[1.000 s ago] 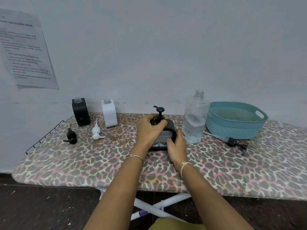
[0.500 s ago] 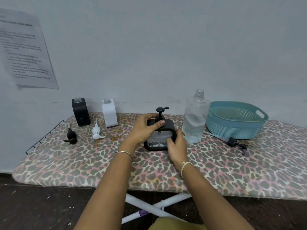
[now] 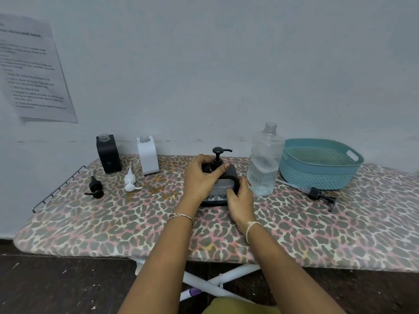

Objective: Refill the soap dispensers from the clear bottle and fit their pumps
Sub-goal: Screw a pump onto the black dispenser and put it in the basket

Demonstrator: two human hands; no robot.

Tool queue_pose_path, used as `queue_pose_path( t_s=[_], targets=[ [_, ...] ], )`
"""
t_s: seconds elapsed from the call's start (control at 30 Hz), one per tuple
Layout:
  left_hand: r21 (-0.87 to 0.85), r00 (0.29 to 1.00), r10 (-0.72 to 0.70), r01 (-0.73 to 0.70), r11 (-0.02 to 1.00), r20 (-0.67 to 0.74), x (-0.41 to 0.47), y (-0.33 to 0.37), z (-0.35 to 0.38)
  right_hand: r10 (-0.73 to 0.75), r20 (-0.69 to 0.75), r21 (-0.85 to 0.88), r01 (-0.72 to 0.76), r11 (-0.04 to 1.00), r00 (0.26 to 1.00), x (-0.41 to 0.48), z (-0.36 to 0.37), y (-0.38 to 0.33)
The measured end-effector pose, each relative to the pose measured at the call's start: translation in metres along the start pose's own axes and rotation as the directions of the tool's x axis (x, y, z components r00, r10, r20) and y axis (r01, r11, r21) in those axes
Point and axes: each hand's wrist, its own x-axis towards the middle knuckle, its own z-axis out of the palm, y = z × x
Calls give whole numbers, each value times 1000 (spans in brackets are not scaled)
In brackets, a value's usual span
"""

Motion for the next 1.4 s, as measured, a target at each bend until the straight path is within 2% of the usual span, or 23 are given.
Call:
queue_pose_path(
  t_s=[0.17, 0.23, 0.33, 0.5, 0.6, 0.7, 1.03, 1.4],
  targets=[
    [30, 967, 3, -11, 1000, 256, 11, -2, -18, 1, 3, -17, -1, 1000, 1000, 0, 1, 0],
    [70, 951, -21, 0, 998, 309, 15, -1, -21, 5, 4, -18, -5, 1000, 1000, 0, 1, 0],
    [132, 967, -36, 3, 991, 251, 16, 2, -17, 5, -4, -9, -5, 1000, 1000, 0, 1, -1],
    [92, 999, -3, 8, 996, -50, 6, -1, -5, 5, -1, 2, -5, 1000, 1000, -1, 0, -1],
    [10, 997, 15, -14, 1000, -81, 3, -3, -1, -1, 2, 3, 1, 1000, 1000, -1, 1, -1],
    [21, 992, 50, -48, 999, -114, -1, -1, 0, -2, 10, 15, 2, 1000, 1000, -1, 0, -2],
    [131, 993, 93, -82, 988, -74, -2, 1, -1, 26, 5, 69, -26, 997, 1000, 1, 2, 1],
    [165, 995, 47, -61, 984, 86, 11, 1, -17, 64, 14, 67, -64, 996, 998, 3, 2, 3]
  ],
)
